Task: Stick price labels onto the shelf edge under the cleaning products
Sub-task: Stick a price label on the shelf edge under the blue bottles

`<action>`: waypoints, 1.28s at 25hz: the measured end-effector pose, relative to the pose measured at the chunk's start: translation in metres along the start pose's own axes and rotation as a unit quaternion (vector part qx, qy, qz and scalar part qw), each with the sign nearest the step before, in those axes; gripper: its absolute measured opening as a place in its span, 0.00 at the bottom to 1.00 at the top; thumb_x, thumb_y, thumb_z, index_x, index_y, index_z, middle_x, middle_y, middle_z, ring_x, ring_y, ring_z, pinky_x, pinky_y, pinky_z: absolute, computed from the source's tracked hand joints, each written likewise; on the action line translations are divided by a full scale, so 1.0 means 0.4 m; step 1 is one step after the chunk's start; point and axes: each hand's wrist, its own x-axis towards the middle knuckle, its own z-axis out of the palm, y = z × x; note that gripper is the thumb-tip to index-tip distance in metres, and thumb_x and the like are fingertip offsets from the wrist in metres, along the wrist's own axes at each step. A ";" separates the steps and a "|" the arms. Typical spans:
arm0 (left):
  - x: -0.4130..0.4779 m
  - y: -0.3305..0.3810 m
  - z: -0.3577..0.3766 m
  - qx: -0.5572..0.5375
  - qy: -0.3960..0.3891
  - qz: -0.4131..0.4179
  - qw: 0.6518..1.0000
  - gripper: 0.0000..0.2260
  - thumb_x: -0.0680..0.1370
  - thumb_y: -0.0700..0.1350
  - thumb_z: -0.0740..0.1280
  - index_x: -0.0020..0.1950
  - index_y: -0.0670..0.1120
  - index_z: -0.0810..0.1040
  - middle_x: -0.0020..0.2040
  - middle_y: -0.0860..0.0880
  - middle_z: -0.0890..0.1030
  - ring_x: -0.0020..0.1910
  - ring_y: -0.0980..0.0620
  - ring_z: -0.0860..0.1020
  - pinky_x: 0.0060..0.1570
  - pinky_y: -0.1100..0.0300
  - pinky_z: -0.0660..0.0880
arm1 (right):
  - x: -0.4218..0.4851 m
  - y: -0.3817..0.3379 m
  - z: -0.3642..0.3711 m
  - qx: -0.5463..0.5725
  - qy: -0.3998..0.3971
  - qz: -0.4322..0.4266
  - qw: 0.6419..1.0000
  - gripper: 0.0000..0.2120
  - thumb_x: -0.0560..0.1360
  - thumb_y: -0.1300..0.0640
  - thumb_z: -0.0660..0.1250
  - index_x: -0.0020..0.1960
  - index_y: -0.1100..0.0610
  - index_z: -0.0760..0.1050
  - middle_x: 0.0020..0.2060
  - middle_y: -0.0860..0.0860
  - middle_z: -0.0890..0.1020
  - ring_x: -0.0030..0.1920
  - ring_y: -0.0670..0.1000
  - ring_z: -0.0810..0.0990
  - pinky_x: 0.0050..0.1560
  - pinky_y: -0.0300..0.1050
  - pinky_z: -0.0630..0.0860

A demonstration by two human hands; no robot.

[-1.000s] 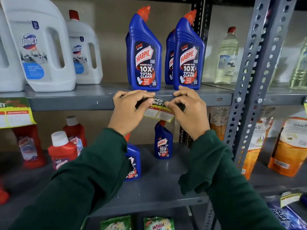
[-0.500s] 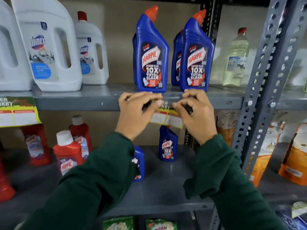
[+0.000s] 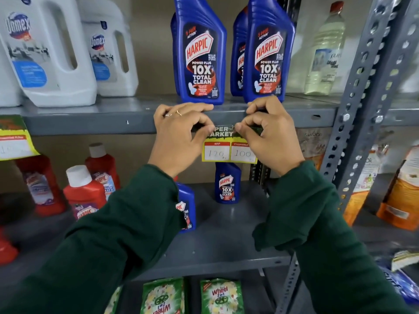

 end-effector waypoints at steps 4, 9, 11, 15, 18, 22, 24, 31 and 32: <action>0.004 0.003 -0.006 0.016 -0.010 0.001 1.000 0.04 0.72 0.44 0.66 0.39 0.48 0.79 0.54 0.60 0.75 0.54 0.59 0.69 0.52 0.63 0.52 | -0.001 -0.013 0.007 -0.006 0.003 0.008 1.000 0.06 0.70 0.64 0.70 0.37 0.66 0.77 0.45 0.51 0.70 0.47 0.52 0.73 0.46 0.27 0.67; 0.016 0.006 0.003 0.005 0.017 -0.017 1.000 0.04 0.75 0.41 0.65 0.41 0.47 0.76 0.52 0.54 0.81 0.50 0.56 0.73 0.51 0.58 0.55 | 0.015 -0.021 0.003 0.013 0.042 0.050 0.998 0.06 0.71 0.61 0.70 0.38 0.64 0.78 0.43 0.52 0.72 0.44 0.48 0.73 0.43 0.23 0.66; 0.018 0.004 0.013 0.014 0.035 -0.014 0.999 0.04 0.76 0.40 0.65 0.41 0.46 0.76 0.50 0.53 0.82 0.48 0.55 0.74 0.50 0.58 0.55 | 0.015 -0.024 0.008 0.011 0.063 0.054 0.996 0.06 0.71 0.61 0.70 0.37 0.64 0.78 0.42 0.55 0.74 0.42 0.48 0.73 0.42 0.22 0.66; 0.011 0.007 0.028 0.001 0.077 -0.024 0.997 0.03 0.76 0.40 0.66 0.42 0.45 0.76 0.48 0.52 0.82 0.46 0.57 0.74 0.51 0.58 0.56 | 0.011 -0.023 0.029 0.002 0.115 0.054 0.992 0.07 0.69 0.61 0.72 0.38 0.65 0.78 0.42 0.60 0.78 0.42 0.47 0.73 0.44 0.22 0.66; 0.004 0.006 0.036 -0.033 0.093 -0.054 0.994 0.03 0.76 0.41 0.66 0.50 0.45 0.76 0.47 0.50 0.81 0.47 0.66 0.66 0.55 0.59 0.56 | 0.004 -0.015 0.030 0.008 0.130 0.057 0.990 0.12 0.68 0.59 0.73 0.46 0.64 0.74 0.50 0.59 0.76 0.52 0.49 0.72 0.52 0.27 0.65; 0.006 0.006 0.041 0.068 0.090 -0.015 0.994 0.11 0.77 0.48 0.63 0.56 0.46 0.77 0.53 0.47 0.82 0.53 0.52 0.73 0.56 0.56 0.55 | 0.007 0.001 0.051 -0.051 0.078 0.040 0.995 0.21 0.71 0.44 0.65 0.55 0.60 0.71 0.56 0.58 0.76 0.64 0.56 0.67 0.69 0.51 0.54; 0.007 0.010 0.046 0.103 0.079 -0.012 0.991 0.13 0.77 0.52 0.61 0.55 0.46 0.78 0.52 0.47 0.82 0.55 0.48 0.74 0.56 0.52 0.55 | 0.007 0.011 0.063 -0.096 0.084 0.016 0.992 0.24 0.70 0.40 0.62 0.52 0.60 0.74 0.50 0.57 0.80 0.58 0.57 0.73 0.68 0.51 0.51; 0.011 0.013 0.054 0.127 0.095 -0.028 0.987 0.16 0.76 0.53 0.58 0.50 0.45 0.80 0.48 0.46 0.83 0.52 0.45 0.76 0.56 0.51 0.55 | 0.014 0.021 0.058 -0.111 0.108 -0.014 0.988 0.20 0.70 0.42 0.62 0.48 0.59 0.77 0.44 0.56 0.83 0.49 0.57 0.76 0.58 0.48 0.59; 0.013 0.014 0.052 0.128 0.092 -0.027 0.987 0.16 0.76 0.53 0.58 0.50 0.45 0.80 0.47 0.46 0.83 0.51 0.44 0.76 0.56 0.51 0.55 | 0.016 0.025 0.057 -0.110 0.109 -0.023 0.988 0.19 0.71 0.44 0.62 0.48 0.59 0.77 0.43 0.56 0.83 0.48 0.57 0.77 0.57 0.48 0.60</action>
